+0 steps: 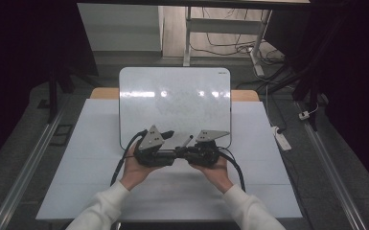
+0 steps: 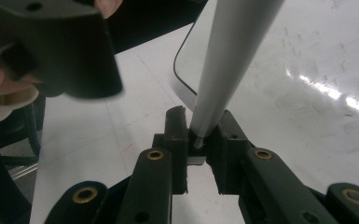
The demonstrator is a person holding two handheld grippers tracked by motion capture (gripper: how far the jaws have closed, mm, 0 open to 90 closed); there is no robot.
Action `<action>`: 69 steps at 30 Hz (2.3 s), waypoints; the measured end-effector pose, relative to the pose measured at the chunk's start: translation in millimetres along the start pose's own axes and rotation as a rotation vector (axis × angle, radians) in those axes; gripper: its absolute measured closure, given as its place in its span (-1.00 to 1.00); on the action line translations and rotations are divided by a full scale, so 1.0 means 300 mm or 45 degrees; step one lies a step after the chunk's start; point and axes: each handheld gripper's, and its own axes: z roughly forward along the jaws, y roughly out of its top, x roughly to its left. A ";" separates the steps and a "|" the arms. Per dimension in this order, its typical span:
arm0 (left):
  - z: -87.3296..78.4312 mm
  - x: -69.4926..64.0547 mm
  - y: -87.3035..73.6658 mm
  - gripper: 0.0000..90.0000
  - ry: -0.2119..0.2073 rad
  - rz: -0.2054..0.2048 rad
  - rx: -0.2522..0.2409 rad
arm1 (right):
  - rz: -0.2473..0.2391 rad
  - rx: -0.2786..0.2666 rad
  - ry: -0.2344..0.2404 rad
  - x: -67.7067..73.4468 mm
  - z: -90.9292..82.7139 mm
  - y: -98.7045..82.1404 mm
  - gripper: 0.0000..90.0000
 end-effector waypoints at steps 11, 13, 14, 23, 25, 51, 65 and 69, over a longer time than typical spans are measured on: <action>0.036 0.015 0.000 0.72 -0.073 -0.004 0.017 | 0.020 0.017 0.017 0.006 0.015 -0.006 0.71; 0.033 0.015 0.000 0.78 -0.063 0.002 0.020 | 0.032 0.014 0.026 0.005 0.016 -0.007 0.71; 0.032 0.016 -0.001 0.79 -0.065 0.001 0.022 | 0.032 0.015 0.027 0.004 0.017 -0.008 0.71; 0.018 0.027 -0.003 0.80 -0.070 -0.007 0.017 | 0.043 0.006 0.040 0.008 0.021 -0.011 0.68; 0.006 0.032 -0.003 0.80 -0.035 0.006 0.016 | 0.033 -0.012 0.038 0.011 0.018 -0.011 0.55; -0.165 0.253 -0.042 0.80 0.179 -0.172 -0.043 | 0.030 -0.096 -0.512 -0.108 -0.433 -0.258 0.03; -0.166 0.459 0.106 0.80 0.337 -0.221 0.009 | -0.019 -0.053 -0.557 -0.123 -0.431 -0.272 0.02; -0.155 0.528 0.153 0.80 0.402 -0.215 0.047 | -0.019 -0.048 -0.555 -0.124 -0.427 -0.273 0.02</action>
